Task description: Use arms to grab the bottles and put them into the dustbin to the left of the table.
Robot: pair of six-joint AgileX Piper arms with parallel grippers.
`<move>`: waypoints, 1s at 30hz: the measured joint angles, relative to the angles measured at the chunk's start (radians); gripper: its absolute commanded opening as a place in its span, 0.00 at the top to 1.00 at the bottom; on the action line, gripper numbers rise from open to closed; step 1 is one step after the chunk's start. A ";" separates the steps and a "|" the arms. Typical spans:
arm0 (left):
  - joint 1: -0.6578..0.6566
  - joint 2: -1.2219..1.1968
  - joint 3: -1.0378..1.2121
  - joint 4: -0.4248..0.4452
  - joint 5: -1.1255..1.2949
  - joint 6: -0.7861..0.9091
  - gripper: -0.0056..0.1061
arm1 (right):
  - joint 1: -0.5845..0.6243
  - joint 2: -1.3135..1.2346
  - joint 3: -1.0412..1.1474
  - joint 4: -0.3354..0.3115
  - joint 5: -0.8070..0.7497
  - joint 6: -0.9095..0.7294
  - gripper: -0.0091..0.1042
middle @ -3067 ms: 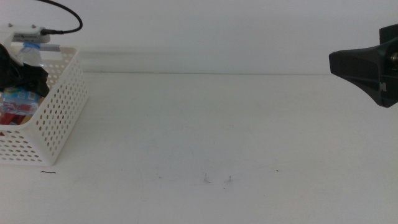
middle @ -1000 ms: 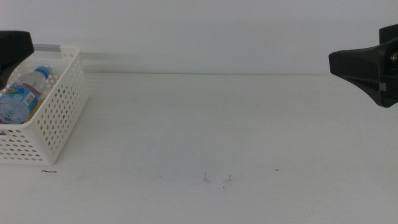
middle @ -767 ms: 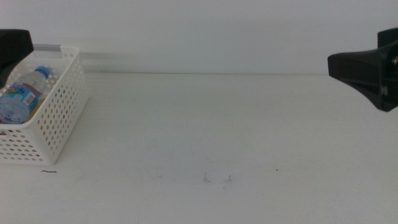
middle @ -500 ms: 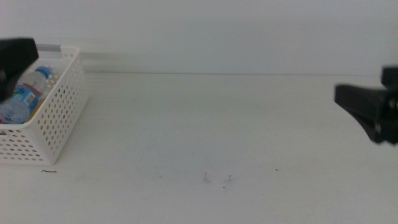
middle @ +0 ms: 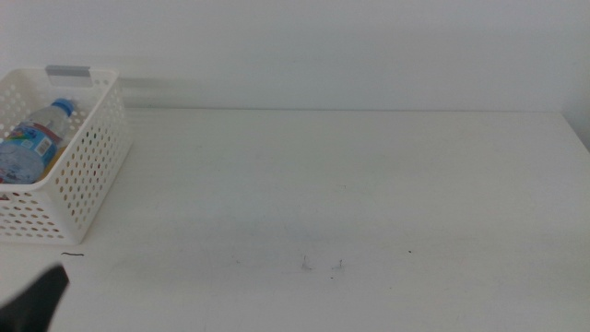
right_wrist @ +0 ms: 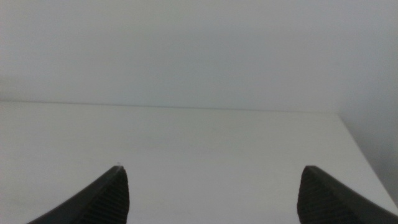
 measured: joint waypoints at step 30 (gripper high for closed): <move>0.153 -0.155 0.245 0.067 -0.096 0.000 0.11 | -0.047 -0.153 0.061 -0.045 0.146 0.000 0.14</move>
